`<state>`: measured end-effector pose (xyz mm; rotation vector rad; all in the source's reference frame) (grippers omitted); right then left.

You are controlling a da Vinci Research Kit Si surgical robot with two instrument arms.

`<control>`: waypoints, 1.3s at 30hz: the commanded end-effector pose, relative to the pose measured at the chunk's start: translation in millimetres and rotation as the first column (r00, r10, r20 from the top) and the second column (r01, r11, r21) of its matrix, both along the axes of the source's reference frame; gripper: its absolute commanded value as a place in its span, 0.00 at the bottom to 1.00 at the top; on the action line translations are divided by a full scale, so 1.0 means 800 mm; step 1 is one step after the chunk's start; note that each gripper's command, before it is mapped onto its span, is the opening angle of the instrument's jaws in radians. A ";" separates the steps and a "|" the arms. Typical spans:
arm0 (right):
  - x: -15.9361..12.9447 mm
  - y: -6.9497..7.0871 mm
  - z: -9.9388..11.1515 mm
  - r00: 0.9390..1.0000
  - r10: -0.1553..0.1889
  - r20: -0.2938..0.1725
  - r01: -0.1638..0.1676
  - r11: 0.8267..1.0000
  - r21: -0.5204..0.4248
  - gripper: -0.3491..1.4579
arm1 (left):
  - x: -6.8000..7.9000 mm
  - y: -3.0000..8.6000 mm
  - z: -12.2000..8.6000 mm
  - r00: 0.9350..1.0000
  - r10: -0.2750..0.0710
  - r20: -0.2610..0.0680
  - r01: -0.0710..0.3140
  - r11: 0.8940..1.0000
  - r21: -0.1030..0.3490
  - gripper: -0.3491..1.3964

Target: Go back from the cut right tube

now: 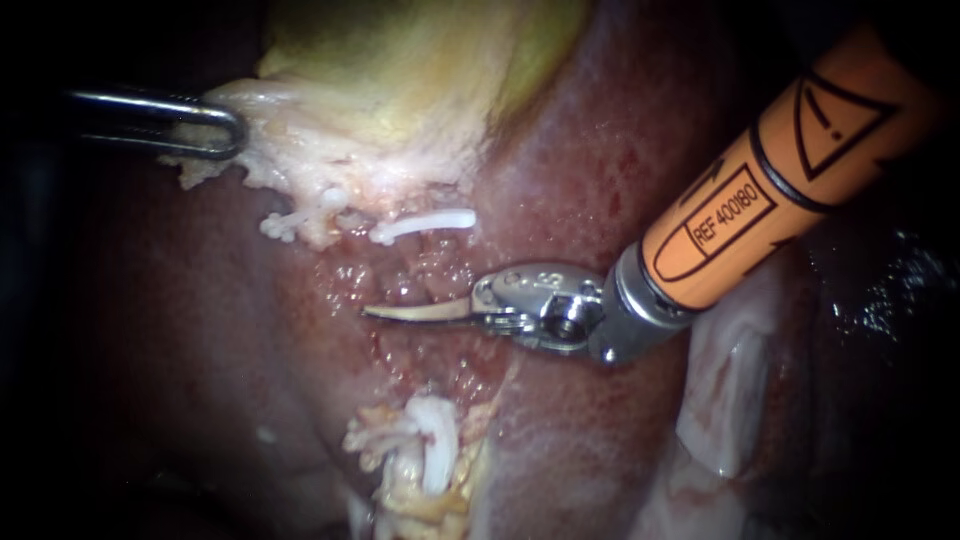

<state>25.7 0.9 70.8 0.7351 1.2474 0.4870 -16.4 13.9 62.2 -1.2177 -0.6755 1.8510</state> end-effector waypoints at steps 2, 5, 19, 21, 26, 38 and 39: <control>-0.0001 0.0000 0.0000 1.000 0.007 -0.005 -0.007 1.000 0.013 0.00 | 0.0000 0.0000 -0.0001 1.000 0.000 0.000 0.000 1.000 0.000 0.00; 0.0000 -0.0001 -0.0001 0.999 0.031 -0.024 -0.031 0.999 0.018 0.33 | 0.0000 0.0000 -0.0001 1.000 0.000 0.000 0.000 1.000 0.000 0.00; -0.0001 -0.0009 -0.0008 0.994 0.107 -0.020 -0.108 0.994 -0.025 0.92 | 0.0001 0.0000 -0.0001 1.000 0.000 0.000 0.000 1.000 0.000 0.00; -0.0019 -0.0014 -0.0011 0.989 0.145 -0.001 -0.145 0.985 -0.097 0.93 | 0.0001 0.0000 -0.0001 1.000 0.000 0.000 0.000 1.000 0.000 0.00; -0.0069 -0.0020 -0.0017 0.988 0.117 0.100 -0.077 0.939 -0.335 0.95 | 0.0001 0.0000 0.0000 1.000 0.000 0.000 0.000 1.000 0.000 0.00; -0.0192 0.0011 -0.0055 0.922 0.142 0.361 0.063 0.864 -0.500 0.99 | 0.0001 -0.0002 0.0001 1.000 -0.001 -0.001 0.001 1.000 -0.001 0.00; -0.0197 0.0015 -0.0058 0.922 0.137 0.361 0.067 0.864 -0.500 0.99 | 0.0000 -0.0002 0.0002 1.000 -0.001 -0.001 0.001 1.000 -0.001 0.00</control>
